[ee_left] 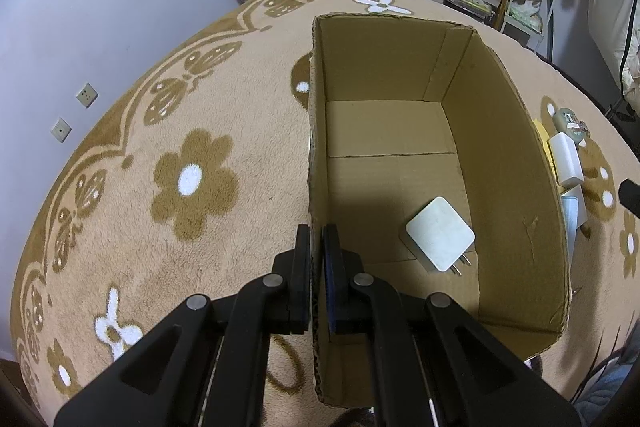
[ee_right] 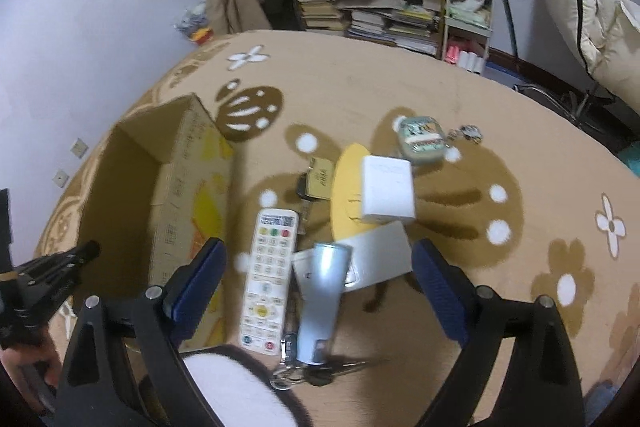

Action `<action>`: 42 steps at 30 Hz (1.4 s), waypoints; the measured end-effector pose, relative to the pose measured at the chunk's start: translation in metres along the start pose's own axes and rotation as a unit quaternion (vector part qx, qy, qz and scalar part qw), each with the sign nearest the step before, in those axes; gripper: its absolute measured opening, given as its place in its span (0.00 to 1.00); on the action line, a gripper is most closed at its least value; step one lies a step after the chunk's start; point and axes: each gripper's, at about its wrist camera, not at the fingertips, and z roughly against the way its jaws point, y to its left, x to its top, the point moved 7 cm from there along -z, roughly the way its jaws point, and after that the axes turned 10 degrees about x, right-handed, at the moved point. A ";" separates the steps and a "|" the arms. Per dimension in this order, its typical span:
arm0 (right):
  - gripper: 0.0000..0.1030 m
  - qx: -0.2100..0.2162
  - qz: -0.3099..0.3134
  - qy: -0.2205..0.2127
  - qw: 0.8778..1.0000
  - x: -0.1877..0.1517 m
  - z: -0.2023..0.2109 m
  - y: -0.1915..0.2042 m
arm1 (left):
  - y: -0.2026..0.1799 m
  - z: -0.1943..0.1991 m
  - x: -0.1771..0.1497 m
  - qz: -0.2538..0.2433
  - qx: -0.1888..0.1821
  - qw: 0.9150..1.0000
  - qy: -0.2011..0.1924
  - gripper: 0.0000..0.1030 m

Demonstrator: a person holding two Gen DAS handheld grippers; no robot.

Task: Organize rigid objects
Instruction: 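Reach the right tool to the light-blue power bank and grasp it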

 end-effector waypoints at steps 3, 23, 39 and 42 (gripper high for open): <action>0.96 -0.016 -0.003 0.008 1.000 -0.004 -0.007 -0.009 | 0.000 0.000 0.000 0.000 0.000 1.000 0.000 0.05; 0.74 -0.073 0.002 0.077 0.994 -0.045 -0.063 -0.025 | -0.001 0.000 -0.001 0.001 -0.001 1.000 0.002 0.05; 0.30 -0.052 -0.043 0.107 0.992 -0.061 -0.078 -0.014 | 0.000 -0.001 -0.001 0.002 -0.003 1.000 0.003 0.06; 0.29 -0.068 -0.020 0.091 0.993 -0.055 -0.071 -0.011 | -0.001 0.000 -0.001 0.003 -0.003 1.000 0.004 0.06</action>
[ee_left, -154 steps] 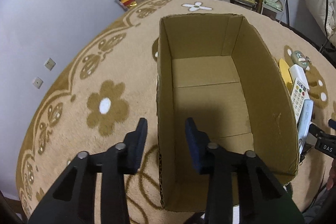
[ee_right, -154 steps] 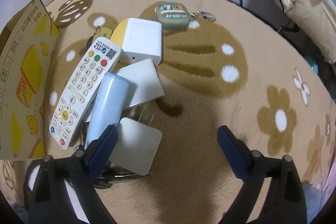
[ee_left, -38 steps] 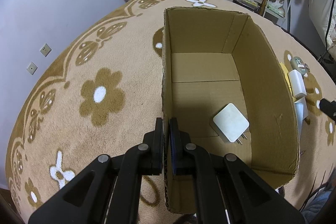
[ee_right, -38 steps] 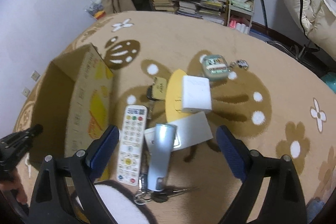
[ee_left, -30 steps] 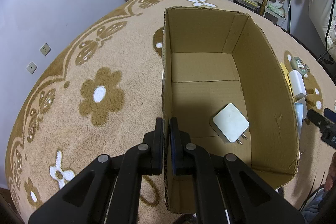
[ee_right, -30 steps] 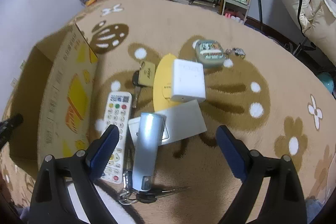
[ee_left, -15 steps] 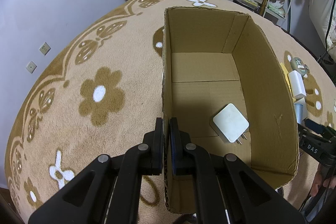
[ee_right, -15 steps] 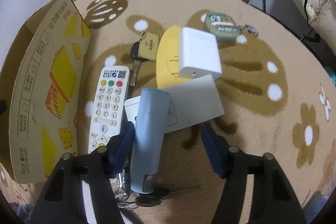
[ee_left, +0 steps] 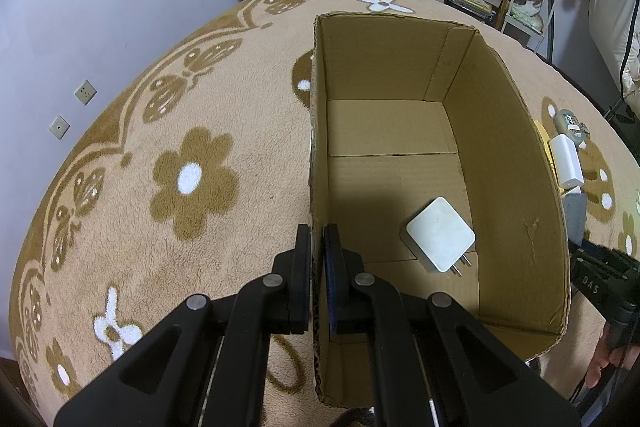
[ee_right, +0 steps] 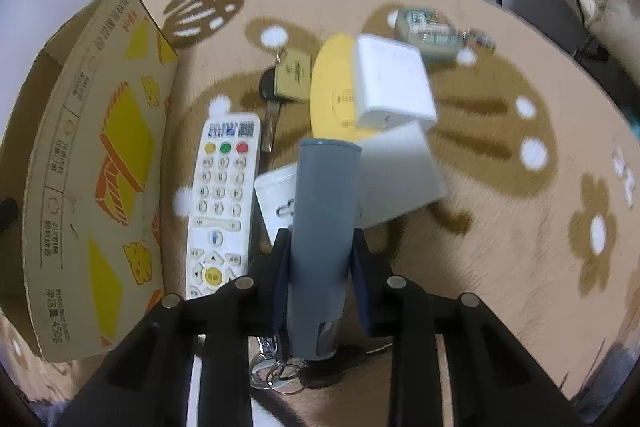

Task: Organize rigid objects
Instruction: 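Reach the right tool to the light-blue power bank and grasp it, then lift the light-blue power bank into the box and open the right tool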

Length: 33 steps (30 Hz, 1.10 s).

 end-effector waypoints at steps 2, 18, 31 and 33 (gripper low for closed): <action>0.28 -0.008 0.014 -0.008 1.000 0.005 0.005 0.002 | 0.001 -0.001 0.000 0.000 0.000 1.000 0.000 0.06; 0.28 0.000 0.030 -0.063 0.998 0.034 0.042 0.009 | 0.004 -0.003 0.000 0.008 -0.008 1.000 0.007 0.07; 0.28 -0.005 0.024 -0.095 0.995 0.044 0.061 0.003 | 0.004 -0.003 0.001 0.006 -0.006 1.000 0.007 0.07; 0.28 -0.005 0.026 -0.104 0.994 0.047 0.068 0.003 | 0.004 -0.003 0.001 0.006 -0.006 1.000 0.007 0.07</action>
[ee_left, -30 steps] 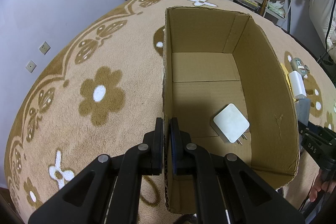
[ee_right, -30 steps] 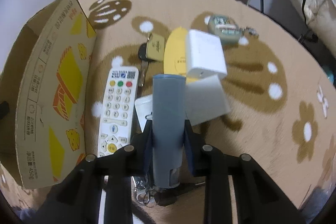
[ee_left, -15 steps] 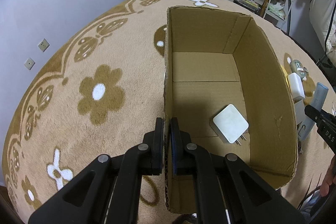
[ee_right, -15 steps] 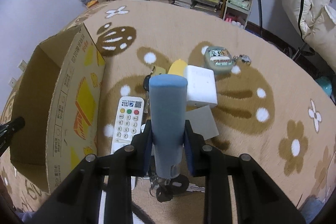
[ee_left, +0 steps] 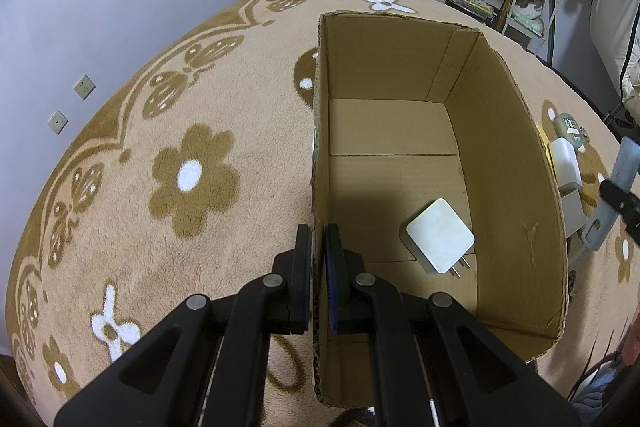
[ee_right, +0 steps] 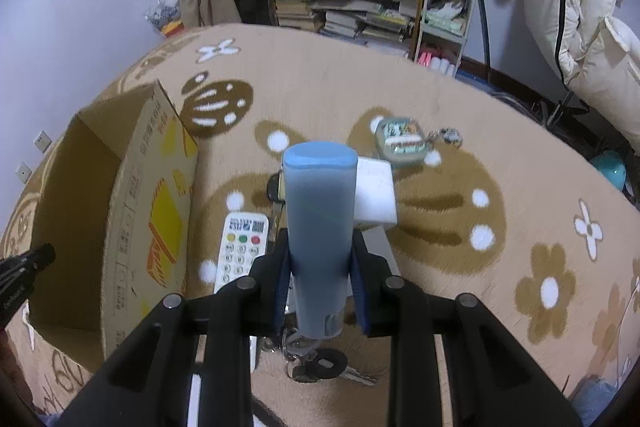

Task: Organize rigid objects
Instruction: 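Lift the light-blue power bank into the box and open the right tool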

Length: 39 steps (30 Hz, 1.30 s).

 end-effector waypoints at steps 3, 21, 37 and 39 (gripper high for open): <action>0.28 0.006 -0.006 -0.010 1.000 0.006 0.008 0.000 | 0.000 0.000 0.000 0.000 0.000 1.000 0.000 0.07; 0.28 0.083 0.013 -0.058 0.995 0.035 0.044 0.051 | 0.002 0.000 0.000 -0.001 0.001 1.000 0.000 0.07; 0.28 0.154 0.065 -0.078 0.983 0.044 0.057 0.127 | 0.004 0.000 0.001 -0.006 0.006 1.000 0.000 0.07; 0.28 0.154 0.080 -0.075 0.982 0.039 0.053 0.136 | 0.003 -0.001 0.001 -0.008 0.007 1.000 0.000 0.07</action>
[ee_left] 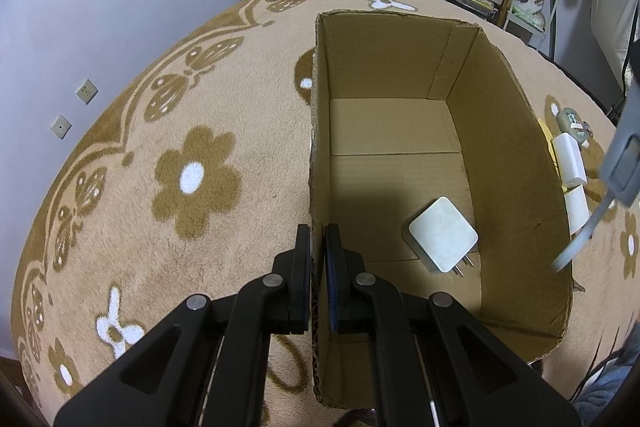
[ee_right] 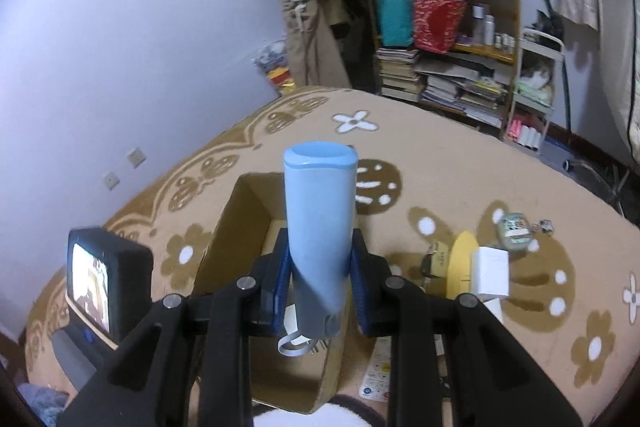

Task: Organize rigid objects
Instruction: 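Lift the light-blue power bank into the box and open the right tool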

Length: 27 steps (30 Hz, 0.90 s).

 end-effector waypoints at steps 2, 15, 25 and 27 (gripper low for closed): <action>0.28 0.007 0.008 0.007 1.000 -0.006 -0.007 0.006 | -0.001 -0.001 0.000 -0.002 0.002 1.000 0.000 0.07; 0.28 0.023 0.010 0.095 0.995 -0.053 -0.063 0.001 | -0.003 0.000 0.000 0.000 0.002 1.000 0.002 0.07; 0.28 0.011 0.003 0.081 0.997 -0.048 -0.060 -0.007 | -0.004 -0.001 -0.002 -0.002 0.001 1.000 0.007 0.07; 0.28 0.011 0.006 0.076 0.997 -0.045 -0.058 -0.007 | -0.004 -0.002 -0.003 -0.005 0.007 1.000 0.008 0.07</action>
